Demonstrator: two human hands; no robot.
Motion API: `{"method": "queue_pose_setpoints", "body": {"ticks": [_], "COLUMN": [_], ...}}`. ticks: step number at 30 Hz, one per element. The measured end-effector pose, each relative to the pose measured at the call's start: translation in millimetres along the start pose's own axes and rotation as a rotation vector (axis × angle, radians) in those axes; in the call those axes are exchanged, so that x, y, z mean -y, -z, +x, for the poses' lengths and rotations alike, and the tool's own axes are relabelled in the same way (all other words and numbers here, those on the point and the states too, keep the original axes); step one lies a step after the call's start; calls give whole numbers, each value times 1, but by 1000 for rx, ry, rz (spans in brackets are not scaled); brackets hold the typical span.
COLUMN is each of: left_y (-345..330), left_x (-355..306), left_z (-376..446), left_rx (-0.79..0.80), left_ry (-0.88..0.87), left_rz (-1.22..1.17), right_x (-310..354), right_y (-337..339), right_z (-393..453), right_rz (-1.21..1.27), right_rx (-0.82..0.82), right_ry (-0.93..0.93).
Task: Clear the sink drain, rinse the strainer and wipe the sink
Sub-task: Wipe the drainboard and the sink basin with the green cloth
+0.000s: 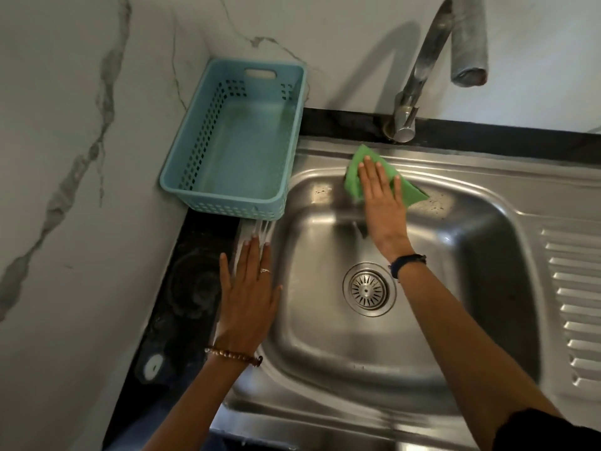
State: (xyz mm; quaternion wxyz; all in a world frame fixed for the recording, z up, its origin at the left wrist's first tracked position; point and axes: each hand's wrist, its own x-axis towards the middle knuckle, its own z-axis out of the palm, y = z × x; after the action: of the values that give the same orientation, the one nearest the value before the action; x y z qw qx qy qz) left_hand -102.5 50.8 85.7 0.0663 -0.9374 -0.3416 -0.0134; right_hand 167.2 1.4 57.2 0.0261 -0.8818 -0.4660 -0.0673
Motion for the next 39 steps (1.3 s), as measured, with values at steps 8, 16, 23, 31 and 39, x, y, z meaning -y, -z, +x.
{"method": "queue_pose_setpoints", "body": {"ticks": [8, 16, 23, 31, 39], "left_y": [3, 17, 9, 2, 8], "left_x": [-33, -95, -107, -110, -107], "left_z": [9, 98, 187, 190, 181], "left_rx": [-10, 108, 239, 318, 348], "left_ry": [-113, -289, -190, -160, -156], "left_rz": [-134, -307, -157, -168, -159], "right_x": [-50, -30, -71, -111, -141], "right_y": [23, 18, 5, 6, 16], "right_z": [-22, -6, -8, -26, -51], "right_rz": [141, 180, 4, -97, -81], "right_rx": [110, 91, 74, 28, 89], "right_ry": [-358, -52, 47, -197, -433]}}
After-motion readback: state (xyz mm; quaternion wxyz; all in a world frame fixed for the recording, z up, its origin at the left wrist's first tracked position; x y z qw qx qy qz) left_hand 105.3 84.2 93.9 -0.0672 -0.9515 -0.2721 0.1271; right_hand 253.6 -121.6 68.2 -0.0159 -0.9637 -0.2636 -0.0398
